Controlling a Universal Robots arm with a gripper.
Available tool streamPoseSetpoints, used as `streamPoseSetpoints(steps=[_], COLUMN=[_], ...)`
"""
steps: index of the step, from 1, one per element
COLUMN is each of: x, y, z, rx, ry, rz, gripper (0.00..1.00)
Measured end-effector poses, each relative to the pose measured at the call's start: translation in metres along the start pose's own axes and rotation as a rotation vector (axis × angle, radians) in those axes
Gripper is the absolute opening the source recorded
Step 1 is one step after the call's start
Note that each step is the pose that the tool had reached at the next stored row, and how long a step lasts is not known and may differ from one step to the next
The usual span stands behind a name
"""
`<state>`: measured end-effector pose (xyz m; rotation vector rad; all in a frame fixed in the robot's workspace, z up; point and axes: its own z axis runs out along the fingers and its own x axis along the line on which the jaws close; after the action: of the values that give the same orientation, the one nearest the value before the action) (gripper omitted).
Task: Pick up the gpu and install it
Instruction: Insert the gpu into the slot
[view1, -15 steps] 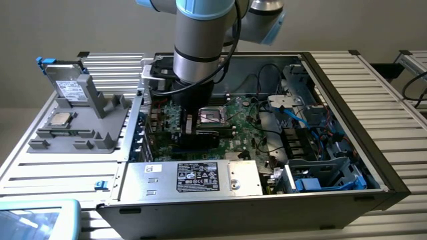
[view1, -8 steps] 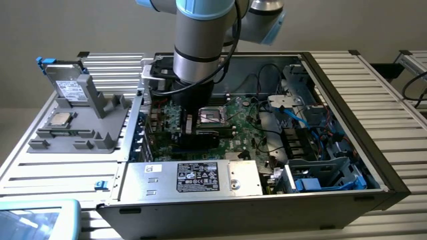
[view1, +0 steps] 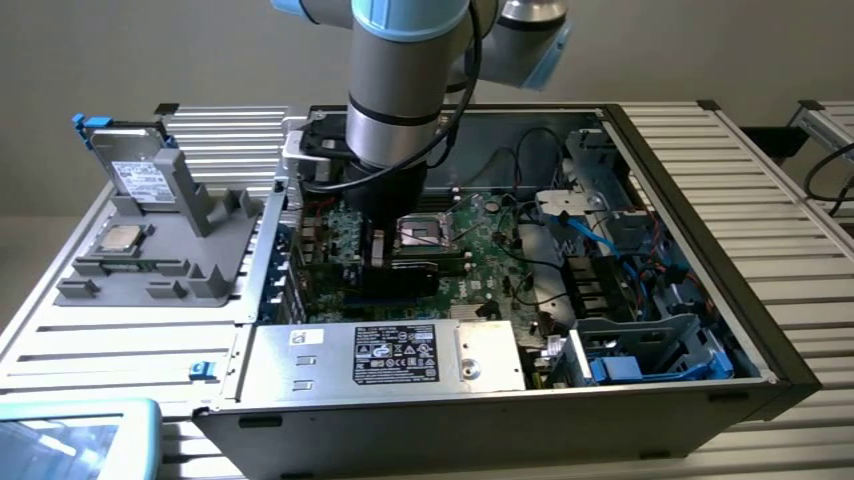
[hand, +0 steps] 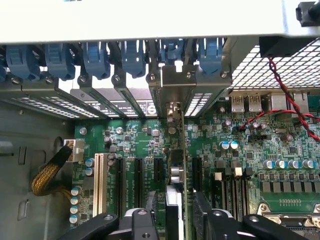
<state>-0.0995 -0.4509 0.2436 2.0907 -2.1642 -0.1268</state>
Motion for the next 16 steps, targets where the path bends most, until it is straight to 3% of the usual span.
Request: streamPoseSetpoints(steps=[5, 16], x=[0.0, 0.001], y=[0.0002, 0.0075], z=[-0.0012, -0.0494], rx=[-0.0003, -0.0001], ry=[0.0006, 0.0007], rz=[0.0, -0.003], gripper=[0.53, 0.53])
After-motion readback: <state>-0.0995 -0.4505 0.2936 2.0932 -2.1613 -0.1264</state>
